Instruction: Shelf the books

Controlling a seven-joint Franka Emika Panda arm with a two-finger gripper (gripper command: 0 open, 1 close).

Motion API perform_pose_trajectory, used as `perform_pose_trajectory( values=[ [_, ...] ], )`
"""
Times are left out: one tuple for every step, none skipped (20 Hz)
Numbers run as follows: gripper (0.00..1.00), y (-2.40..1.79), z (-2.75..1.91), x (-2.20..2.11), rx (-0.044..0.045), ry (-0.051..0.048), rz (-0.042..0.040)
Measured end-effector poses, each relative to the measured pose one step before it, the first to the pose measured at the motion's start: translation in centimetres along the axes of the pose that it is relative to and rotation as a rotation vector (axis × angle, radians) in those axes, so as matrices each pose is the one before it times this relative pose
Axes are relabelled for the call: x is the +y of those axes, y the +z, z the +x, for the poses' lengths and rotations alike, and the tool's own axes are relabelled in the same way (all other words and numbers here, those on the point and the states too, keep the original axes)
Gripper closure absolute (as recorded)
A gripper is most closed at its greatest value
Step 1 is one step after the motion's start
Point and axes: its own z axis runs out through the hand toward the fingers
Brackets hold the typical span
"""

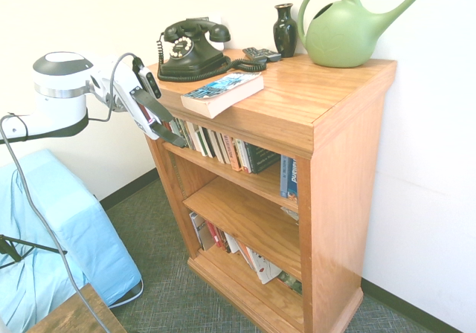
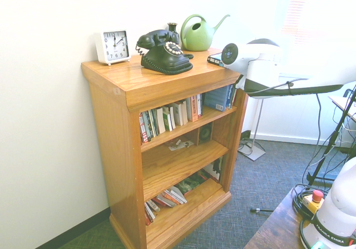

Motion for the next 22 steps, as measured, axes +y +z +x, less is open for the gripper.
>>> perform_pose_trajectory(
  values=[
    [0.00,-0.088,0.019,-0.730,0.01216,-0.00470,-0.01060],
    [0.00,-0.214,0.000,-0.743,0.01169,-0.00537,-0.00841],
    [0.00,-0.346,0.044,-0.644,0.01164,-0.00536,-0.00547],
    [0.00,-0.392,0.059,-0.562,0.01195,-0.00406,-0.00380],
    [0.00,-0.374,0.160,-0.479,0.01181,-0.00195,-0.00379],
    [0.00,-0.329,0.269,-0.436,0.00971,0.00091,-0.00043],
    [0.00,-0.192,0.335,-0.395,0.00583,0.00297,-0.00203],
    [0.00,-0.053,0.383,-0.336,0.00311,0.00468,-0.00215],
    [0.00,0.096,0.367,-0.321,0.00071,0.00438,-0.00114],
    [0.00,0.132,0.285,-0.293,0.00271,0.00334,-0.00242],
    [0.00,0.203,0.272,-0.271,0.00168,0.00263,-0.00346],
    [0.00,0.201,0.188,-0.253,0.00050,0.00162,-0.00344],
    [0.00,0.174,0.248,-0.232,0.00080,0.00231,-0.00286],
    [0.00,0.166,0.161,-0.228,-0.00001,0.00107,-0.00270],
    [0.00,0.171,0.080,-0.230,-0.00023,0.00014,-0.00293],
    [0.00,0.112,0.121,-0.234,0.00258,0.00078,-0.00230],
    [0.00,0.053,0.118,-0.214,0.00130,0.00062,-0.00101],
    [0.00,0.047,0.114,-0.234,0.00053,0.00013,-0.00075],
    [0.00,-0.003,0.128,-0.219,0.00027,0.00058,0.00025],
    [0.00,0.016,0.123,-0.196,-0.00024,0.00011,-0.00006],
    [1.00,0.079,0.097,-0.212,-0.00002,-0.00086,-0.00150],
    [1.00,0.143,0.086,-0.184,-0.00087,-0.00013,-0.00258]
  ],
)
